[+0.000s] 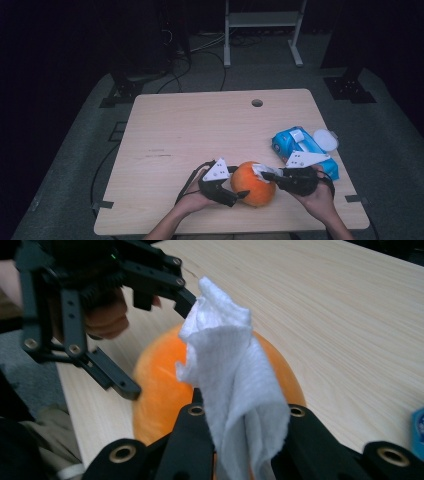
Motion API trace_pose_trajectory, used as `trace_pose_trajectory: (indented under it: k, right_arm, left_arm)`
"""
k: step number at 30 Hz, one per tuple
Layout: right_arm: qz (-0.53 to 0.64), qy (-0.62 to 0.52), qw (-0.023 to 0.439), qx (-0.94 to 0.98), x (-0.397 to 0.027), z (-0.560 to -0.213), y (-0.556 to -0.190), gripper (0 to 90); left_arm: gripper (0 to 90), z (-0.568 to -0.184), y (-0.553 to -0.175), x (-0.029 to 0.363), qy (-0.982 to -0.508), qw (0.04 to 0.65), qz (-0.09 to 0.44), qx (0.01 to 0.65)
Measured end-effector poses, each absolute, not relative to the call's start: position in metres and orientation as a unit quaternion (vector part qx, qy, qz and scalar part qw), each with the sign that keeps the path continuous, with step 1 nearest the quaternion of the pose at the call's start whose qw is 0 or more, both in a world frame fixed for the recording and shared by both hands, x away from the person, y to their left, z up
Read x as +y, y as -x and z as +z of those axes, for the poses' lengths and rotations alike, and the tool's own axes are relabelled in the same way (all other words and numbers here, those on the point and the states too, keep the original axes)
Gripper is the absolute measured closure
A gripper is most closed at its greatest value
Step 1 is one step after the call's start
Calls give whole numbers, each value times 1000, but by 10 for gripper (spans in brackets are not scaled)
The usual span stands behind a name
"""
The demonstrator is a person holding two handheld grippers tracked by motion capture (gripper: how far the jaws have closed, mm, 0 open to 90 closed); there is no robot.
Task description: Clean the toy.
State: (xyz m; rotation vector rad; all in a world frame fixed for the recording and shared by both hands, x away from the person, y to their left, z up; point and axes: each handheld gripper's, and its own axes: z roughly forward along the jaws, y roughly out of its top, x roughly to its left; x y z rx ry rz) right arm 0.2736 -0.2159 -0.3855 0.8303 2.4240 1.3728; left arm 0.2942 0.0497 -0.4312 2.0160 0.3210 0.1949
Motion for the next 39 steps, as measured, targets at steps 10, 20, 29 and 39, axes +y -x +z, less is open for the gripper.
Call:
trace_pose_trajectory:
  k: [10,20,29,39]
  right_arm:
    - [470,-285,117,827,-227,-376,-273,829]
    - [444,-277,104,846,-212,-388,-274,829]
    - [435,-269,123,851,-209,-386,-275,829]
    - [439,-263,104,853,-200,-393,-273,828]
  left_arm:
    - [179,-435,-301,59,-842,516,74,140]
    - [161,-433,-297,52,-846,513,72,128]
    - [172,-437,-302,59,-846,512,66,136]
    - [122,-433,-297,54,-849,506,93,119]
